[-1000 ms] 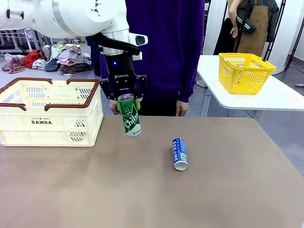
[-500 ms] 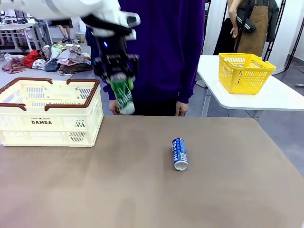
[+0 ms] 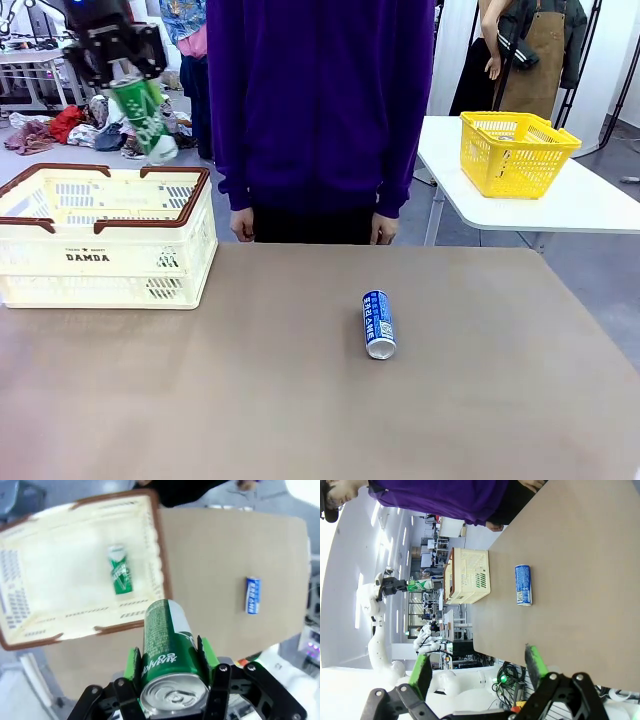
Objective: Place the drinks into the Shopping basket.
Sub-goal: Pick up one drink and place it into the Shopping basket.
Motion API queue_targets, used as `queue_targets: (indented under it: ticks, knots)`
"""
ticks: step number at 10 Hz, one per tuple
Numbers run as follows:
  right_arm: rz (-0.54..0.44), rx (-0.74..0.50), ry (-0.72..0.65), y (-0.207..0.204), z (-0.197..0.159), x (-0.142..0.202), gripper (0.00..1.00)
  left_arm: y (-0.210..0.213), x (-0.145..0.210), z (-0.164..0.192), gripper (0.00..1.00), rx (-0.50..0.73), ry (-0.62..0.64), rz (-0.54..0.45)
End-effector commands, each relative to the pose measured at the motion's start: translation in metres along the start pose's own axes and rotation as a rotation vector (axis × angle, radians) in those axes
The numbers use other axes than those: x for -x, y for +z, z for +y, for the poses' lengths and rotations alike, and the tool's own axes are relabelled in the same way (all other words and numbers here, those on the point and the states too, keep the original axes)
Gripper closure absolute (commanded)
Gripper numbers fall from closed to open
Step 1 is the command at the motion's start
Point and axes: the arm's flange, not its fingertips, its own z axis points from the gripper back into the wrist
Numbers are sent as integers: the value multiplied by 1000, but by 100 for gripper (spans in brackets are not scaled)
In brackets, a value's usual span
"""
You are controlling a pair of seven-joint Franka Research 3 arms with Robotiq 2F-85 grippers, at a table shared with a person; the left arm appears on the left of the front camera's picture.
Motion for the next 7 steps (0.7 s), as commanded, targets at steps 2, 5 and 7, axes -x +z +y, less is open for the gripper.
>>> queue_targets:
  ticks: [2,5,7]
  knots:
    - [-8,-25,28,-1,1,-2,0,-6,-28,51,100,-20,165,57]
    - [-8,-25,28,-1,1,-2,0,-66,-52,96,100,-48,186,24]
    - [-8,-25,28,-1,1,-2,0,-106,-61,111,100,-104,216,41]
